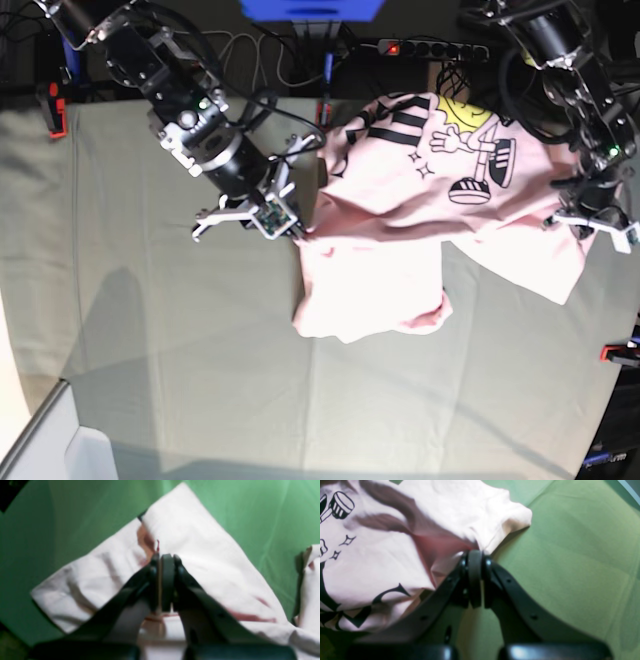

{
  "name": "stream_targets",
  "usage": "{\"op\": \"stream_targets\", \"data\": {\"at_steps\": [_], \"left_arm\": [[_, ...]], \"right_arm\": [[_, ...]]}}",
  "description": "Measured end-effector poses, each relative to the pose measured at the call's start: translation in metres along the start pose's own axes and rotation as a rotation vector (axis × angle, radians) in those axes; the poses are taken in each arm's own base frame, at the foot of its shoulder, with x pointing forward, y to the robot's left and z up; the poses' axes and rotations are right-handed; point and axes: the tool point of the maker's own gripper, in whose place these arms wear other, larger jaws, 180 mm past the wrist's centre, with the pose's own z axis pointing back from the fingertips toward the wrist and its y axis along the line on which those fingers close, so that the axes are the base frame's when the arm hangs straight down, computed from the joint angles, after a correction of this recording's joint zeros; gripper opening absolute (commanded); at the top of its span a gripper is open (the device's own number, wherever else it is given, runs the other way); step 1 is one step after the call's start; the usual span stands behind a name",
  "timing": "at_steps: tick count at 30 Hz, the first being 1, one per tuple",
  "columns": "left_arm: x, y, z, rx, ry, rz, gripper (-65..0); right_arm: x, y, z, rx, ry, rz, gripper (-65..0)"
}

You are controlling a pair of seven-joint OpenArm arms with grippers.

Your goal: Layout the t-shirt on the table in an organized manner, then fold the t-shirt properly

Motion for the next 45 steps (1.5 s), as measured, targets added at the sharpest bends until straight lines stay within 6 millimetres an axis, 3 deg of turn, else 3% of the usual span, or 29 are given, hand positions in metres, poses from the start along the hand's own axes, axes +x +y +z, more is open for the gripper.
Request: {"op": "stream_targets", "data": {"at_steps": [3, 7, 11, 13, 17, 24, 30, 32, 34, 36, 39, 45], "left_arm": [[0.023, 0.014, 0.015, 0.016, -0.082, 0.067, -64.8], [0.055, 0.026, 0.035, 0.008, -0.151, 0.101, -64.8], [0.087, 0.033, 0.053, 0.006, -0.195, 0.09, -64.8], [0.106, 0.028, 0.058, -0.013, -0.212, 0.066, -64.8], [0.152, 0.001, 0.067, -0.076, -0.294, 0.058, -64.8], [0.179, -0.022, 0.074, -0.117, -0.296, 0.061, -64.8], [0.174, -0.02, 0.075, -0.106, -0.28, 0.056, -64.8], [0.162, -0.006, 0.078, -0.084, -0.26, 0.054, -64.8], [0.143, 0.027, 0.084, -0.004, -0.217, 0.058, -64.8], [0.129, 0.051, 0.09, 0.06, -0.186, 0.07, -64.8], [0.121, 0.072, 0.096, 0.095, -0.177, 0.081, -64.8], [0.127, 0.103, 0.114, 0.152, -0.216, 0.072, -64.8]], "right_arm": [[0.0, -0.003, 0.0, -0.008, 0.0, -0.002, -65.0], [0.006, -0.039, 0.018, -0.114, -0.024, -0.043, -65.0], [0.045, -0.058, 0.037, -0.169, -0.138, -0.046, -65.0], [0.057, -0.067, 0.043, -0.183, -0.168, -0.022, -65.0], [0.058, -0.067, 0.048, -0.171, -0.165, 0.006, -65.0], [0.057, -0.071, 0.05, -0.178, -0.163, 0.017, -65.0], [0.053, -0.067, 0.048, -0.164, -0.152, 0.02, -65.0], [0.039, -0.059, 0.041, -0.138, -0.118, 0.021, -65.0], [0.021, -0.047, 0.031, -0.108, -0.057, 0.013, -64.0], [0.016, -0.043, 0.02, -0.101, -0.043, -0.004, -59.8], [0.019, -0.039, 0.009, -0.085, -0.056, 0.01, -51.4], [0.018, -0.007, -0.012, 0.0, -0.043, 0.031, -36.2]]}}
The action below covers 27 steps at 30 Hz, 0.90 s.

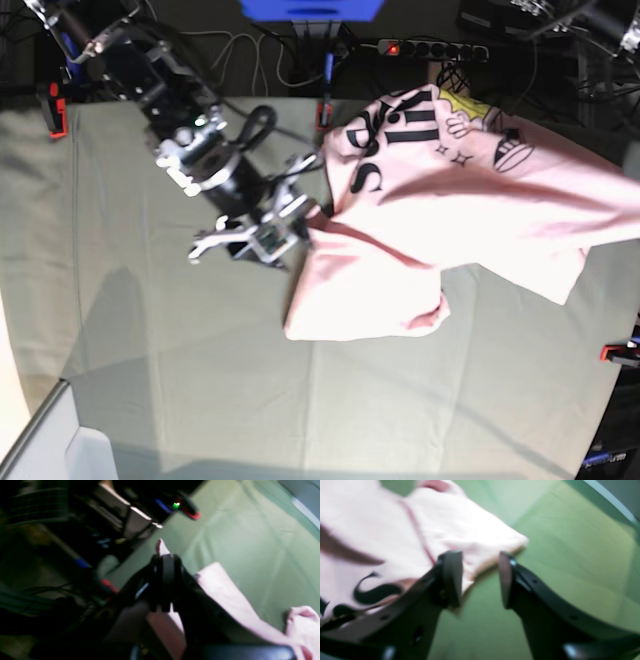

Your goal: Layout the t-shirt on the table in an organized manner, then fold the t-shirt properly

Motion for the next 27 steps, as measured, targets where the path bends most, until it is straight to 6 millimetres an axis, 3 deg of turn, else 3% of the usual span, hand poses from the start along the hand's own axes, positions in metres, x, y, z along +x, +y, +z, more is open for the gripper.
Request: {"op": "stream_targets", "data": {"at_steps": [4, 10, 16, 22, 27], "left_arm": [[-0.002, 0.004, 0.001, 0.009, 0.006, -0.004, -64.8], [-0.013, 0.011, 0.007, 0.024, 0.036, -0.023, -64.8], [-0.012, 0.008, 0.006, 0.013, 0.033, -0.021, -64.8], [-0.013, 0.008, 0.006, 0.014, 0.036, -0.02, -64.8], [-0.013, 0.006, 0.005, 0.011, 0.036, -0.019, -64.8]], "right_arm": [[-0.014, 0.022, -0.013, 0.047, 0.043, 0.0, -30.6], [-0.053, 0.034, -0.021, 0.061, 0.149, -0.023, -28.2], [-0.058, 0.022, -0.038, 0.034, 0.169, -0.017, -28.3], [-0.063, 0.028, -0.042, 0.045, 0.187, -0.018, -28.8], [-0.078, 0.026, -0.056, 0.044, 0.237, -0.013, -42.9]]}}
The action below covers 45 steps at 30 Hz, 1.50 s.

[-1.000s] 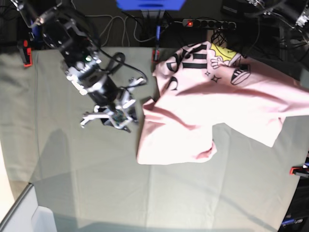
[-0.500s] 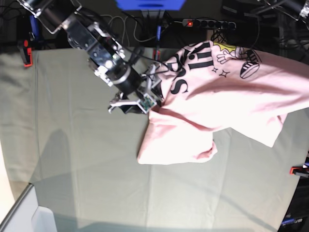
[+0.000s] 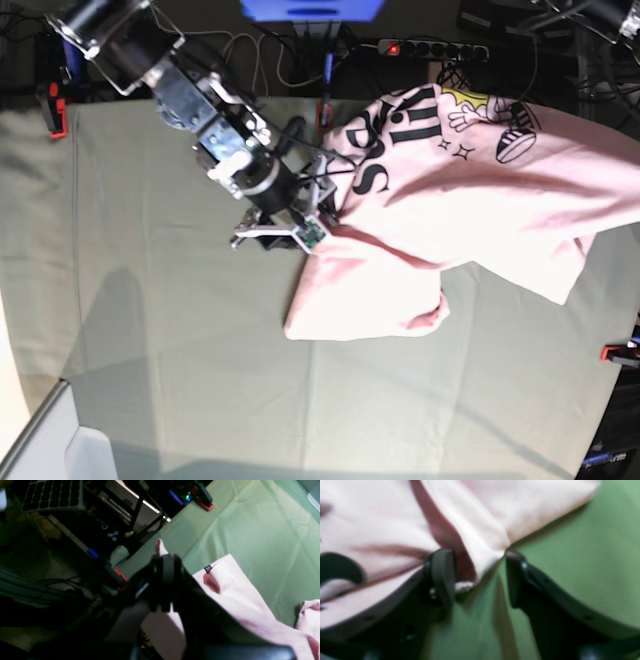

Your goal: Layout the t-shirt on the table in an organized manner, then fold the t-shirt properly

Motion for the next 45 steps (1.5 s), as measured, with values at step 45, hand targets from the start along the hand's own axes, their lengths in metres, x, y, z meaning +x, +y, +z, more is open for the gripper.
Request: {"op": "stream_targets", "data": {"at_steps": [45], "left_arm": [[0.354, -0.408, 0.049, -0.622, -0.602, -0.181, -64.8]], "right_arm": [[0.369, -0.464, 0.369, -0.967, -0.807, 0.137, -65.0]]}}
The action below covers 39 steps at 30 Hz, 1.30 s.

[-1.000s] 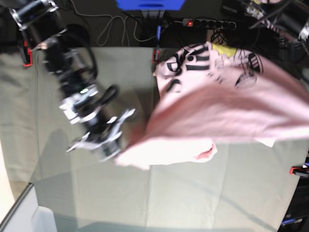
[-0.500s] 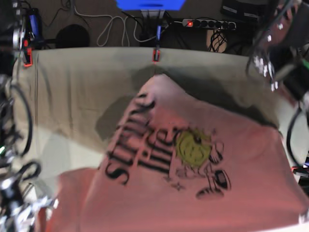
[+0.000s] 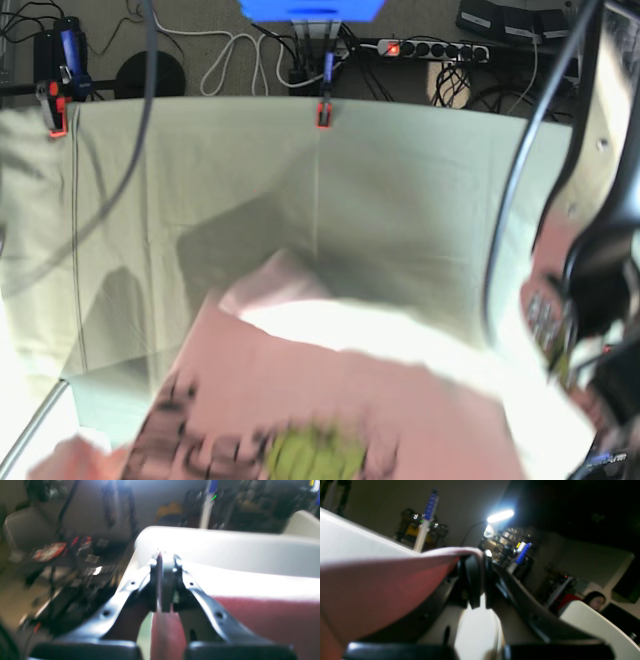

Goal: Layout the t-shirt on the table in an organized manner, then fold the t-shirt properly
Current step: 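Lift the shirt high with both grippers and shake it out, then lay the shirt flat on the table, pulling grippers apart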

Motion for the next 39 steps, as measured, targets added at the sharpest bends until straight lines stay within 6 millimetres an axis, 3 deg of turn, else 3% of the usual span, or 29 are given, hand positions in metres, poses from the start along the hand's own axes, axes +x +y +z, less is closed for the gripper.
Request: {"op": "stream_targets", "data": {"at_steps": [4, 7, 9, 11, 13, 15, 18, 23, 26, 31, 36, 39], "left_arm": [[0.027, 0.002, -0.005, 0.008, -0.051, 0.005, -64.8], [0.025, 0.004, -0.001, 0.019, -0.047, -0.002, -64.8], [0.02, 0.007, 0.005, 0.03, -0.05, -0.005, -64.8], [0.006, 0.01, 0.017, 0.04, -0.064, -0.024, -64.8], [-0.021, 0.013, 0.028, 0.055, -0.034, -0.046, -64.8], [-0.062, 0.012, 0.037, 0.054, 0.049, -0.065, -64.8], [-0.107, 0.012, 0.067, 0.068, 0.105, -0.109, -64.8], [-0.196, 0.037, 0.123, 0.109, 0.257, -0.033, -64.8], [-0.258, 0.051, 0.165, 0.117, 0.395, 0.077, -64.8], [-0.313, 0.097, 0.238, 0.245, 0.514, 0.202, -64.8], [-0.344, 0.12, 0.298, 0.311, 0.588, 0.297, -64.8], [-0.382, 0.127, 0.321, 0.348, 0.671, 0.393, -64.8]], "right_arm": [[0.025, -0.022, -0.005, -0.047, -0.046, 0.0, -65.0], [0.032, -0.022, 0.002, -0.05, -0.07, 0.017, -65.0], [0.019, -0.021, 0.02, -0.051, -0.076, 0.027, -65.0], [-0.02, -0.016, 0.042, -0.058, 0.018, 0.048, -65.0], [-0.045, -0.005, 0.069, -0.045, 0.05, 0.045, -65.0], [-0.073, 0.014, 0.093, -0.01, 0.113, 0.052, -65.0], [-0.102, 0.043, 0.137, 0.025, 0.159, 0.002, -65.0], [-0.199, 0.094, 0.234, 0.084, 0.464, -0.089, -65.0], [-0.23, 0.128, 0.29, 0.138, 0.573, -0.151, -65.0], [-0.253, 0.18, 0.37, 0.228, 0.722, -0.236, -65.0], [-0.255, 0.217, 0.426, 0.354, 0.818, -0.259, -65.0], [-0.258, 0.242, 0.462, 0.437, 0.892, -0.284, -65.0]]}}
